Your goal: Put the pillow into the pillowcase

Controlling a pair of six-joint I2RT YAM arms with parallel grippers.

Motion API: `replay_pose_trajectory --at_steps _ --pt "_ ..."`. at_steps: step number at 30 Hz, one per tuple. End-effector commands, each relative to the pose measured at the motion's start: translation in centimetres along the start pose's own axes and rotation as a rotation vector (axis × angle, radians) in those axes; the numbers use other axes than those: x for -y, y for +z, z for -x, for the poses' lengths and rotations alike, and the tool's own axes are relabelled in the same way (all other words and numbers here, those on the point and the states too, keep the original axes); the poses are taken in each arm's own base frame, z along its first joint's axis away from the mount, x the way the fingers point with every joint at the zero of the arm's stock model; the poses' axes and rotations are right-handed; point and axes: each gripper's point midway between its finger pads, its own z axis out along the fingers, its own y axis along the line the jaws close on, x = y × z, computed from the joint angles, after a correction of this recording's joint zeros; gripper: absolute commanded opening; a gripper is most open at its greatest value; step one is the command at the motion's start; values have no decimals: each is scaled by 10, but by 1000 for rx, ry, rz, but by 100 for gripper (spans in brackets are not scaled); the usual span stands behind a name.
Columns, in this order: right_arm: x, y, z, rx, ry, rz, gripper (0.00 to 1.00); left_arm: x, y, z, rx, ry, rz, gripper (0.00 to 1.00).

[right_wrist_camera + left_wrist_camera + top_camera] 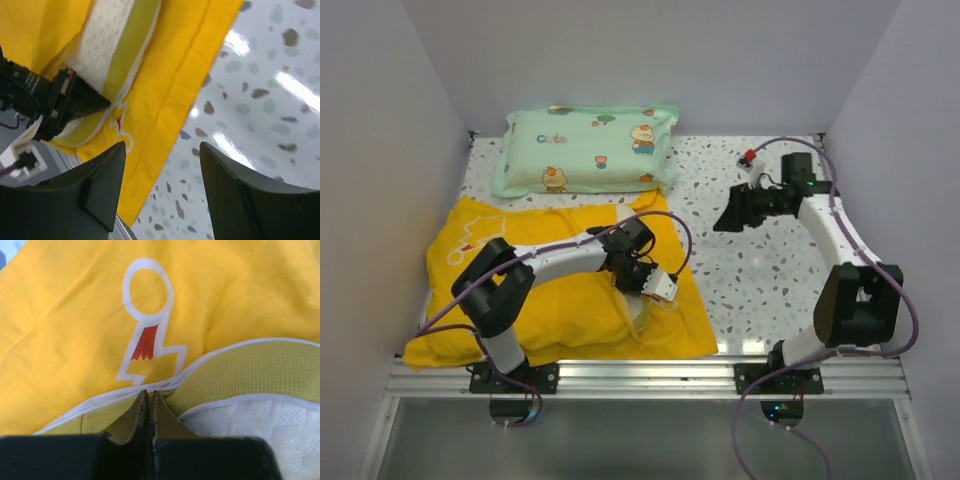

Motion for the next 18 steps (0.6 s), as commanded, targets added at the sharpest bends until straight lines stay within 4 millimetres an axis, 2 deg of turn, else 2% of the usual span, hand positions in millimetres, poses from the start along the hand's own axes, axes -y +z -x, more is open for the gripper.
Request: replay_pose_trajectory --at_steps 1,2,3,4,5,7,8,9,12,13,14,15,16,18 --pt "-16 66 13 -30 14 14 63 39 -8 23 119 -64 -116 2" --pt "-31 86 7 -73 5 53 60 40 -9 23 121 -66 -108 4" --pt "-31 101 5 -98 20 63 59 39 -12 24 126 -67 -91 11" --pt "-31 126 -9 -159 50 80 59 35 -22 32 153 -73 -59 16" --pt "-30 139 -15 -186 89 89 57 31 -28 37 176 -84 -36 27" --pt "-31 161 -17 -208 127 87 56 12 -50 58 244 -118 64 37" --pt "-24 176 -29 -240 165 87 56 4 -58 63 265 -130 93 40" --pt "-24 182 -29 -241 194 86 56 -2 -66 70 286 -139 115 47" --pt "-15 204 -39 -276 230 53 56 -23 -87 83 311 -210 189 53" --pt "-14 207 -44 -293 232 43 56 -37 -99 84 315 -268 236 54" --pt "-6 210 -48 -306 235 5 56 -46 -104 81 311 -308 267 69" --pt "-4 211 -50 -313 236 -6 56 -59 -110 80 318 -339 322 76" --pt "-2 210 -55 -329 243 -18 57 -72 -113 64 262 -385 379 79" --pt "3 209 -62 -351 250 -46 57 -81 -106 43 163 -384 396 82"
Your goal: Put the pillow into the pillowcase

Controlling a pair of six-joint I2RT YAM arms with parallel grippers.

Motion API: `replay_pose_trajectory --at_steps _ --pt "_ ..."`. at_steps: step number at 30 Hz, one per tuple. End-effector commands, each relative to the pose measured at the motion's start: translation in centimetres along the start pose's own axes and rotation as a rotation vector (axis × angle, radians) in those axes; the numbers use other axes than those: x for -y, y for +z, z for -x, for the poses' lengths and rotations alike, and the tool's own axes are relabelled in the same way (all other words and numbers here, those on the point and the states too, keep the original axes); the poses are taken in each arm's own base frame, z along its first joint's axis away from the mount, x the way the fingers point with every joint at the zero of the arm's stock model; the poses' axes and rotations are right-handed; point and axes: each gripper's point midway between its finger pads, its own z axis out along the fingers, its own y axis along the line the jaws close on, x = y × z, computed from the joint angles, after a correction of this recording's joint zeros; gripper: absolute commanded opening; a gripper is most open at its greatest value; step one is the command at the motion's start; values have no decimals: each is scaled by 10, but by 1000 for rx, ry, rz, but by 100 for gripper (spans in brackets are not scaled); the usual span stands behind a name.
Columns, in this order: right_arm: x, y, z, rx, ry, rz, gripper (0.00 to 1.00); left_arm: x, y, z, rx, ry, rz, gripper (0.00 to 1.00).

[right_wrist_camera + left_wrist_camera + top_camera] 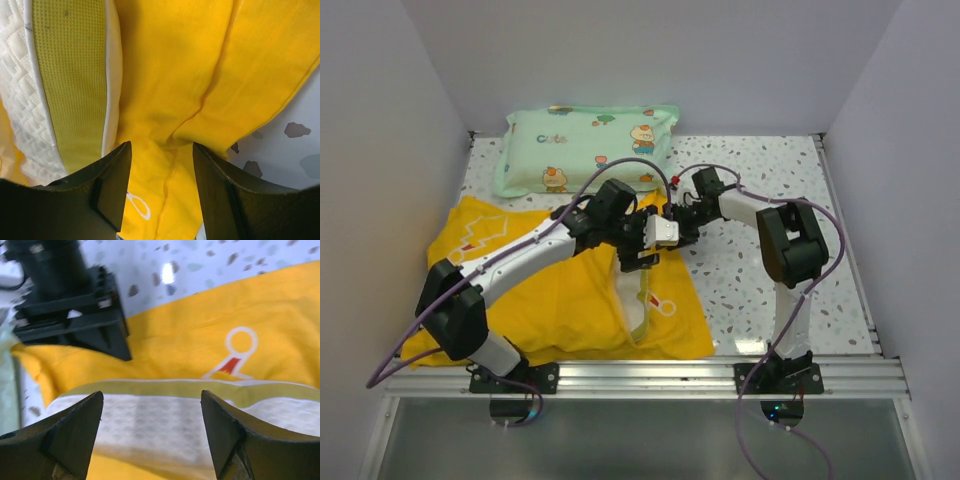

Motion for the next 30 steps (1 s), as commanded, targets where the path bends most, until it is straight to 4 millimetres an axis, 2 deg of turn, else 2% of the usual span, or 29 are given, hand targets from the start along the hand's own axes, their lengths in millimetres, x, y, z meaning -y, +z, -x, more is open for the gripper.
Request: replay_pose_trajectory --at_steps 1,2,3,5,6,8,9,11,12,13,14,15,16,17,18,20,21,23,24,28,29,30 --pt "27 7 0 -2 19 -124 57 -46 -4 -24 -151 -28 171 83" --pt "28 7 -1 -6 20 -138 57 -48 -2 -35 -200 -18 166 84" --pt "32 7 -3 -12 19 -161 57 -43 4 -51 -260 -21 118 85" --pt "37 5 -6 -23 24 -189 56 -39 11 -71 -331 -9 78 87" --pt "42 4 -10 -35 30 -212 56 -28 18 -87 -380 -24 13 89" --pt "46 3 -12 -41 27 -238 56 -19 25 -105 -437 -18 -32 91" --pt "48 2 -13 -44 25 -250 56 -9 31 -126 -491 -31 -75 91" --pt "52 0 -17 -57 27 -275 56 -5 33 -149 -562 -31 -85 91" --pt "54 0 -20 -68 25 -281 56 3 37 -166 -598 -38 -109 89" --pt "57 0 -21 -76 27 -294 56 2 36 -174 -621 -34 -106 84" --pt "57 0 -22 -79 26 -296 56 2 37 -179 -629 -36 -109 67" --pt "57 -1 -23 -83 18 -296 56 1 40 -182 -633 -44 -116 56" --pt "57 -2 -24 -87 21 -295 56 2 41 -178 -582 -75 -151 40" --pt "56 -3 -24 -87 11 -294 56 0 40 -172 -540 -101 -165 7" --pt "54 -5 -23 -85 -5 -293 56 -1 39 -147 -419 -126 -189 0" --pt "49 -12 -19 -70 -27 -285 57 -13 21 -130 -267 -166 -197 0" --pt "46 -14 -18 -66 -53 -279 57 -22 1 -105 -93 -159 -195 0" --pt "35 -24 -8 -30 -90 -273 58 -32 -21 -83 66 -145 -169 0" --pt "31 -29 -4 -18 -108 -272 59 -35 -38 -66 170 -118 -160 0" --pt "-3 -51 24 98 -172 -257 59 -27 -64 -37 341 -92 -202 0" --pt "-22 -57 34 150 -183 -232 58 -23 -69 -32 371 -96 -215 0" --pt "-31 -58 37 171 -178 -214 57 -20 -73 -25 423 -104 -233 0"
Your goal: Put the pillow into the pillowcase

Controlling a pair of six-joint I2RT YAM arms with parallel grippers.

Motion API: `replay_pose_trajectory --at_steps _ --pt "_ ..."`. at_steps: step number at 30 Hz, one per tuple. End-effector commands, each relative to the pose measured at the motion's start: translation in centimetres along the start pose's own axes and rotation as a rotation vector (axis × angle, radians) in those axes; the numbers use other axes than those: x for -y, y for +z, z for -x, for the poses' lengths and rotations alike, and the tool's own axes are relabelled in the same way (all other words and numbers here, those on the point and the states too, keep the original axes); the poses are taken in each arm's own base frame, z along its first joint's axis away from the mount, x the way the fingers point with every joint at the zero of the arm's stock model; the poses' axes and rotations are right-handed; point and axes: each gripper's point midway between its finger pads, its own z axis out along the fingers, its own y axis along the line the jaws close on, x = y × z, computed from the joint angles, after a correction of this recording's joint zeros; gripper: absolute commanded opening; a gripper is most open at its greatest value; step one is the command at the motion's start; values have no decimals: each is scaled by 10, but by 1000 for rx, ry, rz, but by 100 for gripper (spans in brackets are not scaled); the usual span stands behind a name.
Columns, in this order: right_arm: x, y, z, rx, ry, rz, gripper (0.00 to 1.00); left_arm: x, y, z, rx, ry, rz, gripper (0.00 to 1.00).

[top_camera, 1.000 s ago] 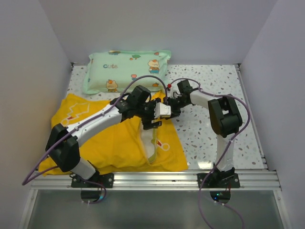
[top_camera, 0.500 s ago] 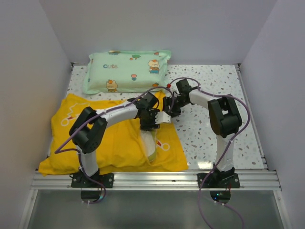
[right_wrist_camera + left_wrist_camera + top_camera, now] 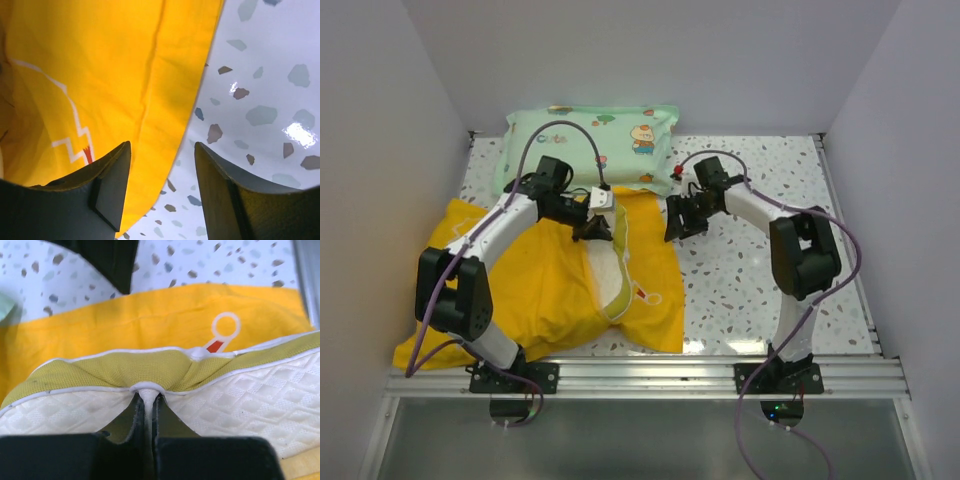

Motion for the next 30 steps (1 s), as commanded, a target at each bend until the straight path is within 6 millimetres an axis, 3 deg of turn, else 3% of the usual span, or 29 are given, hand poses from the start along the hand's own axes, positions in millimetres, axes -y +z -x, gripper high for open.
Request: replay_pose_trajectory --at_steps 1,5,9,13,15,16,17,21,25,26,28,29,30 --pt "-39 -37 35 162 -61 22 56 44 -8 51 270 31 -176 0" --pt "-80 -29 40 176 4 148 51 41 -14 61 346 0 -178 0" --pt "-117 3 36 141 46 252 51 32 -19 67 398 -40 -171 0" --pt "-122 46 24 119 148 268 51 25 -21 73 418 -51 -152 0" --pt "-130 57 35 189 170 268 57 20 -24 77 430 -56 -135 0" --pt "-132 60 37 206 180 263 68 16 -25 80 439 -40 -125 0" --pt "-143 63 50 273 185 282 71 16 -25 79 440 -66 -128 0" --pt "-160 79 66 341 256 300 81 11 -25 83 453 -97 -132 0" --pt "-149 117 53 316 264 126 83 3 -31 98 491 -78 -118 0" --pt "-146 127 36 268 261 63 84 7 -33 100 496 -120 -127 0" --pt "-133 146 30 239 291 -27 84 3 -38 111 525 -65 -99 0" --pt "-126 152 11 178 285 -108 84 7 -44 116 535 -107 -110 0" --pt "-122 158 13 190 269 -158 83 8 -46 118 542 -105 -110 0"
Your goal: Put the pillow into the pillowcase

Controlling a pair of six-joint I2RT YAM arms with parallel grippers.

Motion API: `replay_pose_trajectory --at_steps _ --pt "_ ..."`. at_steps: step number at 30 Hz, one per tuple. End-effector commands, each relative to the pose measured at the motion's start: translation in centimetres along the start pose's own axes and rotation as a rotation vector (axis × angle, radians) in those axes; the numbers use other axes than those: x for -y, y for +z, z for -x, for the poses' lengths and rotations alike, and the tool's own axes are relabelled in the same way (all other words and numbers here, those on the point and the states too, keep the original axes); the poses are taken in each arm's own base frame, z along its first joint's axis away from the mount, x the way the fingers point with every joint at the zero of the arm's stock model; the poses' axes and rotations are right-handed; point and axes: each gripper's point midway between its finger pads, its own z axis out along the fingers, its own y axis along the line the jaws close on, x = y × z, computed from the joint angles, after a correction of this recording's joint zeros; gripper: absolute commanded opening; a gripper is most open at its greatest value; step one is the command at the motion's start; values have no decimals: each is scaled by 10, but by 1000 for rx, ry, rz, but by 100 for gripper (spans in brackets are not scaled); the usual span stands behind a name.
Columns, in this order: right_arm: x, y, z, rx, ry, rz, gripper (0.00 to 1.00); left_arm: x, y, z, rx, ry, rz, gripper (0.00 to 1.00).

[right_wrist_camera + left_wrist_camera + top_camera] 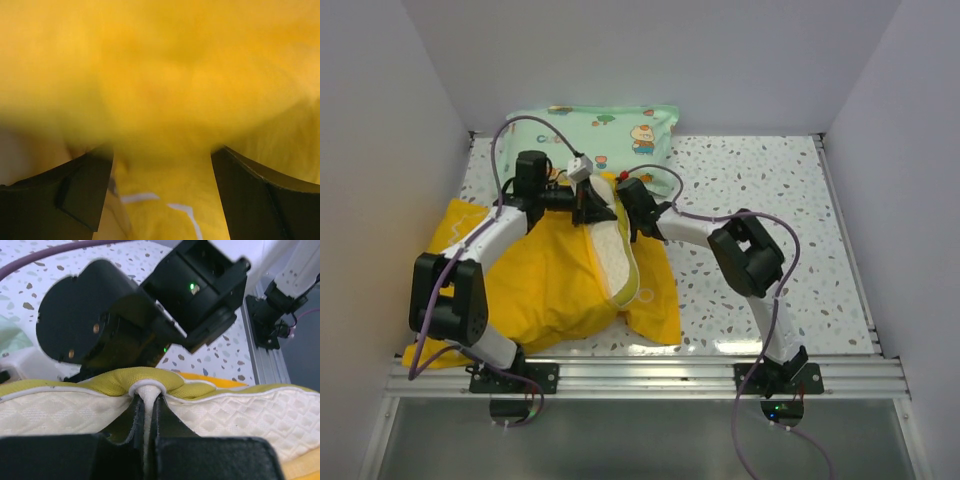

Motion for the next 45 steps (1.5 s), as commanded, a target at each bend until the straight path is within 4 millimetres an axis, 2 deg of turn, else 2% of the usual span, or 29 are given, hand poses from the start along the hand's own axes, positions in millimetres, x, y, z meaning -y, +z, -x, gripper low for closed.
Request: replay_pose_trajectory --at_steps 1,2,3,5,6,8,9,10,11,13,14,15,16,17,18,19,20,23,26,29,31,33,34,36,37,39,40,42,45 --pt "46 26 -50 -58 -67 -296 82 38 -2 61 120 151 -130 0" --pt "51 25 -59 -73 -103 -333 79 39 -5 62 122 123 -126 0" --pt "55 26 -62 -71 -117 -349 68 41 -5 63 124 123 -129 0" --pt "75 28 -70 -87 -151 -414 54 43 -9 65 131 133 -120 0" --pt "83 27 -74 -99 -167 -437 37 45 -9 66 131 135 -124 0" --pt "103 19 -67 -95 -208 -509 22 43 -14 66 133 130 -112 0" --pt "114 13 -69 -107 -197 -526 9 43 -15 65 134 128 -111 0" --pt "117 8 -63 -103 -187 -524 4 43 -17 63 132 120 -107 0" --pt "116 -5 -43 -69 -173 -517 0 42 -19 62 132 132 -99 0" --pt "120 -21 -29 -71 -169 -530 0 41 -21 53 114 95 -93 0" --pt "121 -36 -14 -63 -158 -523 0 35 -22 49 107 147 -77 0" --pt "126 -46 -9 -57 -155 -530 0 32 -23 45 95 162 -68 0" --pt "130 -54 -3 -46 -149 -531 0 35 -23 31 53 62 -71 0" --pt "138 -63 8 -31 -141 -535 0 26 -24 23 25 169 -47 0" --pt "137 -75 11 -26 -138 -527 0 24 -24 16 -1 173 -47 0" --pt "143 -82 15 -27 -137 -532 0 26 -25 2 -47 97 -55 0" --pt "145 -88 16 -28 -135 -531 0 18 -26 -9 -90 140 -34 0" --pt "145 -102 10 -62 -138 -498 0 5 -31 -39 -208 104 5 0" --pt "128 -116 17 -27 -162 -400 0 -17 -36 -70 -326 73 98 0" --pt "103 -131 31 -3 -161 -271 0 -15 -28 -106 -473 75 54 0" --pt "87 -143 50 17 -167 -200 0 -9 -18 -126 -522 39 20 0" --pt "80 -154 65 47 -172 -184 0 -2 -13 -144 -573 35 -1 0" --pt "76 -164 73 64 -187 -158 0 4 -4 -153 -605 30 -9 0" --pt "70 -176 85 98 -194 -139 0 -2 -3 -182 -685 35 21 0" --pt "68 -188 95 134 -191 -130 0 -4 -4 -191 -719 4 49 0" --pt "61 -202 100 143 -170 -68 0 -15 -4 -208 -755 -38 74 0" --pt "58 -217 110 183 -165 -44 0 -21 -6 -213 -778 -65 116 0" --pt "52 -229 103 169 -133 29 0 -31 -3 -218 -793 -79 130 0" --pt "38 -256 99 197 -108 143 0 -47 -2 -221 -812 -133 180 0"
